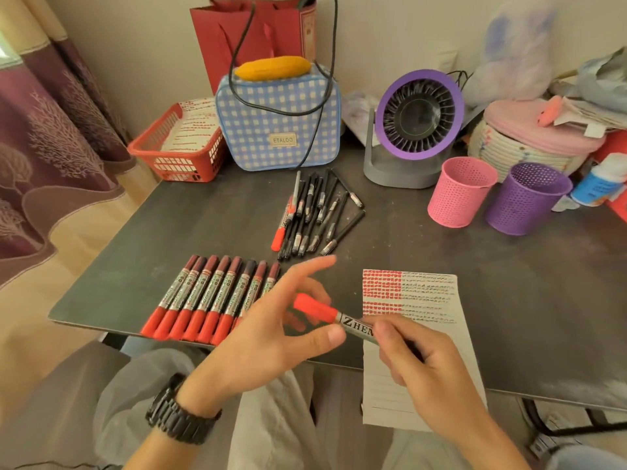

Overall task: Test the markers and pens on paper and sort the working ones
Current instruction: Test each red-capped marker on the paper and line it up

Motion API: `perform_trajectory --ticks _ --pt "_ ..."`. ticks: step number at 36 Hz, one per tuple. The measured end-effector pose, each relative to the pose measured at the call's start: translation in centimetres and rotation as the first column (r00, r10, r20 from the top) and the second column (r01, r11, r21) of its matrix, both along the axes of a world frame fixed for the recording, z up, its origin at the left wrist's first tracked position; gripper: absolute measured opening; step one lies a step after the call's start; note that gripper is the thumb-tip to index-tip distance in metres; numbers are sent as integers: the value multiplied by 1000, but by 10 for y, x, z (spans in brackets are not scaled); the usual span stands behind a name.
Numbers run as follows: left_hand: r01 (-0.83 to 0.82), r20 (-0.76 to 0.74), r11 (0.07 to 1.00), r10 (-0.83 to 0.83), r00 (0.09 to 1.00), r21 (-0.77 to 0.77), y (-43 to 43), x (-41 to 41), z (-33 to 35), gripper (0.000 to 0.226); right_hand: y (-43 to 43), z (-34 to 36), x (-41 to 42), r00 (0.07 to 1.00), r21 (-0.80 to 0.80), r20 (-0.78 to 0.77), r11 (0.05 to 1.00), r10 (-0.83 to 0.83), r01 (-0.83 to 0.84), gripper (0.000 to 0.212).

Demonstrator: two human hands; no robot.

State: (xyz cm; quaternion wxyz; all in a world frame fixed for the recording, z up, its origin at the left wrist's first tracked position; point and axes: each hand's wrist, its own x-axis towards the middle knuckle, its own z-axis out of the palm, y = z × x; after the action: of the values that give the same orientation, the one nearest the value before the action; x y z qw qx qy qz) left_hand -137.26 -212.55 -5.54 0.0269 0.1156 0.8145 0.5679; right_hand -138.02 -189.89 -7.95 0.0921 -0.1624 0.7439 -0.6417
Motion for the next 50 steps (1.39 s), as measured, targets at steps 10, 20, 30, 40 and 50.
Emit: perform_trajectory --ticks 10,20,30,40,50 --pt "-420 399 300 132 907 856 30 2 -4 34 -52 -30 56 865 -198 473 936 -169 292 37" --pt "-450 471 211 -54 881 867 41 15 -14 56 -80 -31 100 755 -180 577 854 -310 489 31" --pt "-368 414 261 -153 897 893 49 25 -11 54 -76 -15 117 683 -292 689 768 -245 570 39" --pt "-256 278 724 92 956 640 27 19 -3 41 -50 -16 72 908 -152 324 933 -266 327 34" --pt "-155 222 985 168 961 -72 -30 50 -14 19 -30 -5 35 998 165 54 986 -43 34 9"
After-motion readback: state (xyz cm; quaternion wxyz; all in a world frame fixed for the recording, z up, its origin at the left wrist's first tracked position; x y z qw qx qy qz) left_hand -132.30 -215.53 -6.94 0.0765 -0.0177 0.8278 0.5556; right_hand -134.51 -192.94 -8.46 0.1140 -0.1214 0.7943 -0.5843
